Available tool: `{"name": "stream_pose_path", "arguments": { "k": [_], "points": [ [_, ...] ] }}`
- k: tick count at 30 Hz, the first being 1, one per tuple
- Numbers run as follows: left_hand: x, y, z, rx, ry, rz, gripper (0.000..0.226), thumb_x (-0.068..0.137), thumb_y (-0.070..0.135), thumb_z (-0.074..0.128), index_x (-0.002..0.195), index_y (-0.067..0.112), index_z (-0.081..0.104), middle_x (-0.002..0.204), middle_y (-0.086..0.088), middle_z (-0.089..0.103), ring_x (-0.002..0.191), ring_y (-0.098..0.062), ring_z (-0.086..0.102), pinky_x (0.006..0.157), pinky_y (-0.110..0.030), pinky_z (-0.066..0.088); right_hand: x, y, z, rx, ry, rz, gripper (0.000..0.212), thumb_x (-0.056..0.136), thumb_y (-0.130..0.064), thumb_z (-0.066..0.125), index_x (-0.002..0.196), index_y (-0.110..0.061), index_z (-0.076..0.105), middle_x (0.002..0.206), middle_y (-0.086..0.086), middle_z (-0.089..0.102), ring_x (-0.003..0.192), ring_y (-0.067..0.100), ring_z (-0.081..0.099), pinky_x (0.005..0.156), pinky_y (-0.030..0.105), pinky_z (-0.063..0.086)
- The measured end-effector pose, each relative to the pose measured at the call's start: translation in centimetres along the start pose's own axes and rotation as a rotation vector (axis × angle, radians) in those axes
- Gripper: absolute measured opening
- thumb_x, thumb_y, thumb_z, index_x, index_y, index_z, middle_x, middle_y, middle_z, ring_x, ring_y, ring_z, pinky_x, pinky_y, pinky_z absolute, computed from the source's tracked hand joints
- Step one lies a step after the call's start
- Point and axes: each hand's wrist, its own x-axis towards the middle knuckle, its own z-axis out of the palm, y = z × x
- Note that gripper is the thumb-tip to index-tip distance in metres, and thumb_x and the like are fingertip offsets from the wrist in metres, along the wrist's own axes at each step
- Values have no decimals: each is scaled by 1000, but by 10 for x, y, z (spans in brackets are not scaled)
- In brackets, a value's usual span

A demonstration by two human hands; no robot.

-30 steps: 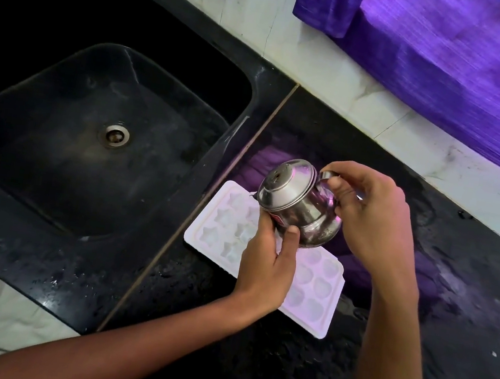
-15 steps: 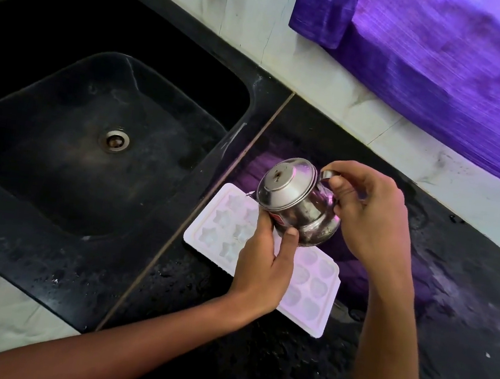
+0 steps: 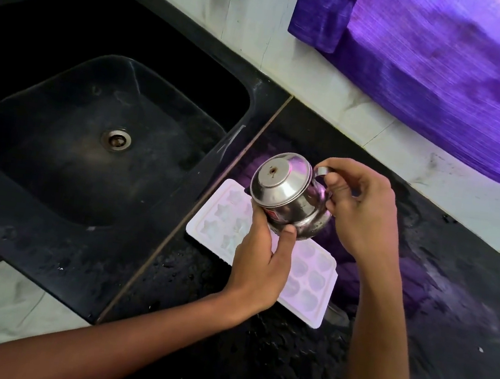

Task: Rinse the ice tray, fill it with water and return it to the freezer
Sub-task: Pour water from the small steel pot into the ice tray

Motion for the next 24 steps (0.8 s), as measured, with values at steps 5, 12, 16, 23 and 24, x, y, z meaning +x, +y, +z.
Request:
{"name": "stream_pose_path", "arguments": {
  "k": [5,12,16,23,24],
  "points": [
    [-4,-4,0,-26,3,-26,65,85,44,38,145,26,25,106,44,48,96,20,49,86,-12,40,-2,-10,2,-77,-46,-28,21,92,-15,58,89,-34,67,83,-25,63,78,3,60,73,22,47],
    [-8,-3,-1,-39,-9,-42,63,84,45,37,144,26,28,108,36,52,102,6,52,91,-23,40,-5,-15,2,-131,-45,-24,17,93,-17,57,95,-28,70,85,-21,62,78,4,60,72,15,43],
    [-9,-2,0,-38,-12,-41,64,84,45,37,144,25,29,113,31,54,104,5,52,92,-23,40,-5,-15,2,-141,-40,-31,18,93,-17,57,94,-28,70,81,-27,58,77,0,58,71,13,42],
    [-8,1,-1,-39,-20,-41,63,84,45,37,143,26,29,107,38,53,94,17,52,85,-14,39,-5,-17,-1,-143,-37,-43,18,92,-17,57,93,-30,70,80,-30,57,75,-2,58,69,10,41],
    [-8,1,-1,-39,-21,-38,62,84,45,37,143,26,28,106,39,53,92,19,52,84,-12,39,-5,-18,-2,-140,-35,-45,18,92,-17,57,93,-31,70,80,-30,58,75,-2,58,69,11,41]
  ]
}}
